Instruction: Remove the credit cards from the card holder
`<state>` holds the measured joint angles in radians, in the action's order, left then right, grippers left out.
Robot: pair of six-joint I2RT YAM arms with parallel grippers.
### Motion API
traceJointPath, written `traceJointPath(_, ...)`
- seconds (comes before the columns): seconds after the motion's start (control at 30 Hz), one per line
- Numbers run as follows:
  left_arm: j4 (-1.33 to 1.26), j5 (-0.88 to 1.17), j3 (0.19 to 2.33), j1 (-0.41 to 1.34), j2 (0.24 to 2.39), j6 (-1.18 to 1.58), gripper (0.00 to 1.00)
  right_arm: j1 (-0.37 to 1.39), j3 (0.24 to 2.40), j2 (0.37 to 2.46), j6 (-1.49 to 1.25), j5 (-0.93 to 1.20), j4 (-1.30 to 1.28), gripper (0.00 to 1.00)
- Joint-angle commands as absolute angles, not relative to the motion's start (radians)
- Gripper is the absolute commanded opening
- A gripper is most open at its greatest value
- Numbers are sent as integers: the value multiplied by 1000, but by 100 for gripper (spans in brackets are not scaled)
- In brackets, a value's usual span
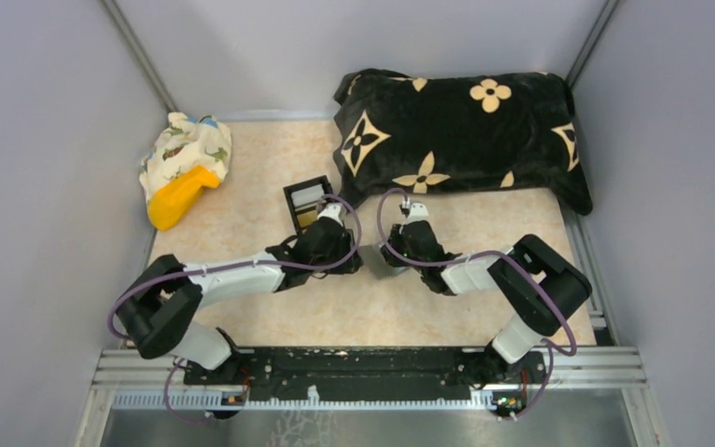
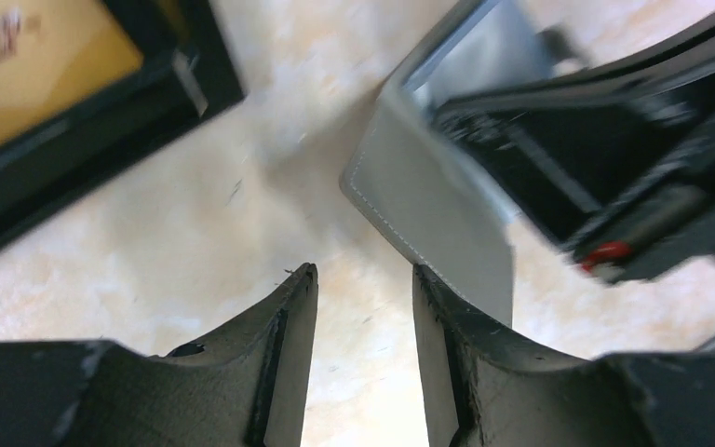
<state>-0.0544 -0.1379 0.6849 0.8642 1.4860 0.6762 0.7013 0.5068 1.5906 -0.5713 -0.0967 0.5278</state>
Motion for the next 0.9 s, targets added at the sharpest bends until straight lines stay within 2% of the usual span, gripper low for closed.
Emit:
traceJointPath(0.0,-49,-130,805,871,1432,634,48,687,508,1608,-599,-183,401,9)
traceJointPath(0.23,-59,-132,913,870,1442,601,49,687,492,1634,-626,-210,403,9)
traceJointPath(0.5,-113,-32,985,860,1652,674,51,687,469,1639,-654,-167,462,9)
traceJointPath(0.67,-161,75,989,853,1739,733,51,687,456,1633,-655,-166,473,9)
traceJointPath(0.87,-124,85,925,852,1731,740,50,688,441,1612,-660,-191,464,9)
